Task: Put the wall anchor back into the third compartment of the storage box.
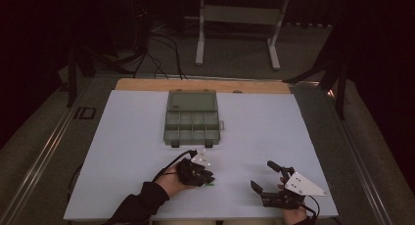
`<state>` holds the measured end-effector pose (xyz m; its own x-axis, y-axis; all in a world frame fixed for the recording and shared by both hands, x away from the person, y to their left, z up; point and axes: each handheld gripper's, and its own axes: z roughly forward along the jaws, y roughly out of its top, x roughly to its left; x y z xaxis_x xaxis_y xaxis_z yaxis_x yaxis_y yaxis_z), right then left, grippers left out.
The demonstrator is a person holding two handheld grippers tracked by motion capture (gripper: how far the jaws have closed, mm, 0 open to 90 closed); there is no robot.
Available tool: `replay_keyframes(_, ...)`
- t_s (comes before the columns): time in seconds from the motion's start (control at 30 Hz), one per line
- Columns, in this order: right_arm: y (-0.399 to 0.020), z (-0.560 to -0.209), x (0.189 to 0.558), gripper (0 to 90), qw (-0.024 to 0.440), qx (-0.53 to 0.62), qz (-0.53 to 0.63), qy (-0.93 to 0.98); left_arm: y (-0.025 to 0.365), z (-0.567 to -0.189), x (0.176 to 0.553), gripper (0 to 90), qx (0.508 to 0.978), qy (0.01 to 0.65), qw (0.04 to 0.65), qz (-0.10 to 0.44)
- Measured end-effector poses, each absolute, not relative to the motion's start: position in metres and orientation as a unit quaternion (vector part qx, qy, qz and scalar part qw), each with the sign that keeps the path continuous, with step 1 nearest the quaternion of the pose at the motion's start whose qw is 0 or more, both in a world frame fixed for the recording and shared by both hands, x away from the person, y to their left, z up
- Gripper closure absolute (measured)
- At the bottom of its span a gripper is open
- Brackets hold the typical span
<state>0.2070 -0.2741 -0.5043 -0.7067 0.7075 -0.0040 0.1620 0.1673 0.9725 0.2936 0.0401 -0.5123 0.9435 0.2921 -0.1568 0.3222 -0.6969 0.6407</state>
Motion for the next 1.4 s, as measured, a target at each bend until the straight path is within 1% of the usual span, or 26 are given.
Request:
replay_keyframes(0.17, -0.274, -0.504, 0.207, 11.1, 0.239, 0.3, 0.571, 0.725, 0.037, -0.514, 0.294, 78.4, 0.928, 0.156, 0.338, -0.017)
replay_keyframes(0.27, -0.274, -0.504, 0.207, 11.2, 0.24, 0.299, 0.571, 0.726, 0.038, -0.515, 0.295, 82.5, 0.928, 0.157, 0.337, -0.017)
replay_keyframes(0.5, -0.274, -0.504, 0.207, 11.2, 0.24, 0.298, 0.571, 0.726, 0.039, -0.513, 0.298, 83.6, 0.927, 0.156, 0.34, -0.021)
replay_keyframes(0.83, -0.274, -0.504, 0.207, 11.2, 0.24, 0.299, 0.572, 0.725, 0.048, -0.483, 0.304, 83.7, 0.912, 0.171, 0.372, -0.003)
replay_keyframes(1.17, -0.275, -0.504, 0.207, 11.2, 0.24, 0.299, 0.572, 0.725, 0.059, -0.458, 0.312, 83.7, 0.895, 0.188, 0.405, 0.004)
replay_keyframes(1.4, -0.275, -0.503, 0.207, 11.2, 0.241, 0.298, 0.573, 0.724, 0.063, -0.443, 0.318, 83.7, 0.89, 0.193, 0.413, 0.021)
